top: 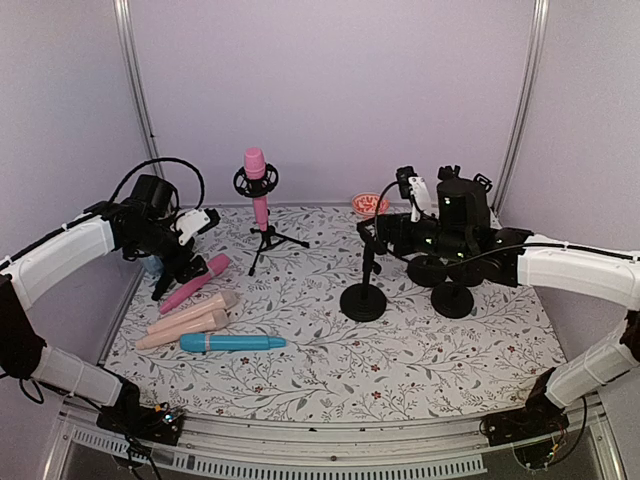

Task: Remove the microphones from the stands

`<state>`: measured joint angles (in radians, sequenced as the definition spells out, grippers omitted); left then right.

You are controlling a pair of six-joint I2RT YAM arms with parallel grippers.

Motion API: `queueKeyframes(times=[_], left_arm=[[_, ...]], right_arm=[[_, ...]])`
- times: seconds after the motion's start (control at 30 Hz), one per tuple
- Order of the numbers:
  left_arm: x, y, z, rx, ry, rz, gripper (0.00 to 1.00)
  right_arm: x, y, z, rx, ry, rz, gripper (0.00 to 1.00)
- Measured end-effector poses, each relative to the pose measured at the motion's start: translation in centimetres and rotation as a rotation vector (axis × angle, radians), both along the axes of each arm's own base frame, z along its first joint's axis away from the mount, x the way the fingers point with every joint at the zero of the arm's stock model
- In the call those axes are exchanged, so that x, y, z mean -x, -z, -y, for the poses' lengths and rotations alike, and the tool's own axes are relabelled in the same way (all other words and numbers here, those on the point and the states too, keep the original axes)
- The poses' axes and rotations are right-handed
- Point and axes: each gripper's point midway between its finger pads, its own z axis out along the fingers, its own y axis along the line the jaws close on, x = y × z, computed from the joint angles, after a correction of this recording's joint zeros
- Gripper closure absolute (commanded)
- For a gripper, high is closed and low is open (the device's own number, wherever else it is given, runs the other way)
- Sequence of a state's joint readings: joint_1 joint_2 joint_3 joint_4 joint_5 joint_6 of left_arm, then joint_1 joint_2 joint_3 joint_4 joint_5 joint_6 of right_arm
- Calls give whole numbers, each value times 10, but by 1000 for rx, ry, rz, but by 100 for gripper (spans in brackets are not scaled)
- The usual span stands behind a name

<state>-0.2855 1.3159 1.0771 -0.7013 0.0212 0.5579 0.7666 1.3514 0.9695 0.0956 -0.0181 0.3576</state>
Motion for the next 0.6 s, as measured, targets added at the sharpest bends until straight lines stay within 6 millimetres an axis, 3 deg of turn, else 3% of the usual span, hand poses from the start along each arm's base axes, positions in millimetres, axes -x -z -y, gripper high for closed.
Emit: queueKeyframes(times=[0.2,0.37,0.43,0.6], left_arm=[[1,0,1,6,6,-5,7],[2,1,2,4,13,-9,7],[3,1,2,1,16,-11,7],[4,2,1,-3,19,-15,7]], right_arm=[[-18,28,-23,206,35,13,18],[-30,56,-21,351,71,-8,45],[-34,58,-18,383,88,-7,53],[-41,53,-12,434,121,28,58]])
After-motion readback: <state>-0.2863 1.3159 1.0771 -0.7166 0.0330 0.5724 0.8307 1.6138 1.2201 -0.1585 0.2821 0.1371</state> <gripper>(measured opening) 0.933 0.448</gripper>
